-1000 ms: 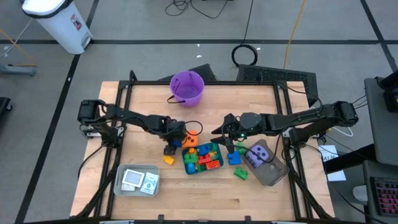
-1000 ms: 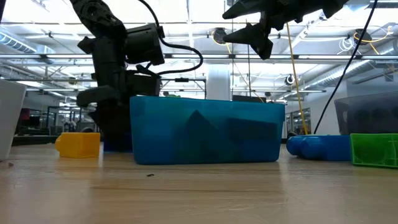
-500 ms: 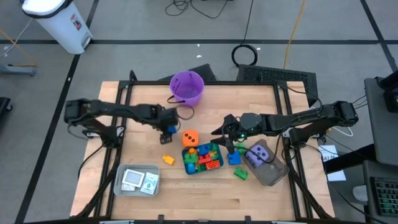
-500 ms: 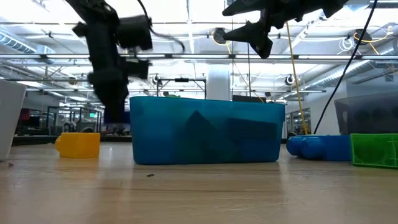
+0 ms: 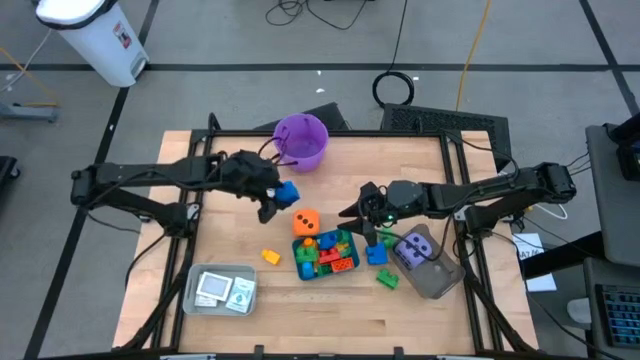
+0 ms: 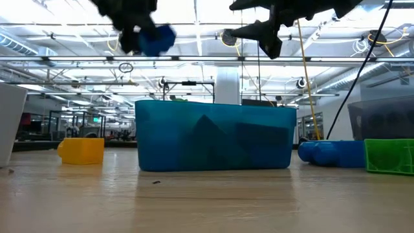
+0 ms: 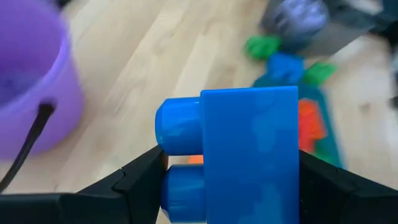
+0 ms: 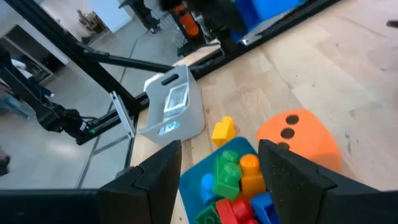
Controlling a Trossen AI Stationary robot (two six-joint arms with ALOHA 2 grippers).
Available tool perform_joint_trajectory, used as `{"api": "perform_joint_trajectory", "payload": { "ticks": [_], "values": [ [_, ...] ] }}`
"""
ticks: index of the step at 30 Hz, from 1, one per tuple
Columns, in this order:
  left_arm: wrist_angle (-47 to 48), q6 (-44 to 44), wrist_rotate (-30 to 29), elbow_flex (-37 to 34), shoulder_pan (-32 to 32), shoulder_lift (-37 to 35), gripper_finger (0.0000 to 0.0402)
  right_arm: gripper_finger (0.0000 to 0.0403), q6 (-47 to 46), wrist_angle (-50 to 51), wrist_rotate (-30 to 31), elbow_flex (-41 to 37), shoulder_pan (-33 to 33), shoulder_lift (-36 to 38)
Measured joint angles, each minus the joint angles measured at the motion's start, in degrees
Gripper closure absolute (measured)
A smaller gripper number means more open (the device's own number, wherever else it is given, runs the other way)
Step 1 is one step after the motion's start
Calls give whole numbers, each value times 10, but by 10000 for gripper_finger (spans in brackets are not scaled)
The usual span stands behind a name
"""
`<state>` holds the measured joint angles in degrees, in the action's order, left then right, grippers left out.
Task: Pick & Place Toys
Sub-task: Put the left blue game piece into the blue bin
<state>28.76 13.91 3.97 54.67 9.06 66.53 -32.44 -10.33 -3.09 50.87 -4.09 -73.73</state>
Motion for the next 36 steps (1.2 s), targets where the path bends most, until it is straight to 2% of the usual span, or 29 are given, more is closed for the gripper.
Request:
{"api": "perform_joint_trajectory", "payload": {
  "ticks": [7, 11, 14, 20, 24, 29, 36],
  "values": [
    [3, 9, -29, 117, -67, 86, 128, 197, 6, -12, 22, 0, 14, 2],
    [28, 15, -30, 180, -96, 162, 124, 197, 19, 18, 37, 1, 15, 23],
    [45, 15, -28, 210, -113, 219, 127, 197, 27, 84, 46, 0, 15, 54],
    [44, 25, -10, 229, -131, 297, 124, 197, 16, 253, 97, 1, 12, 140],
    [41, 28, -9, 242, -141, 334, 122, 197, 0, 317, 146, 0, 4, 190],
    [35, 27, 24, 255, -148, 376, 129, 197, 2, 329, 182, -3, -10, 220],
    [29, 29, 40, 256, -158, 400, 113, 197, -27, 321, 181, -32, -13, 227]
  ]
}}
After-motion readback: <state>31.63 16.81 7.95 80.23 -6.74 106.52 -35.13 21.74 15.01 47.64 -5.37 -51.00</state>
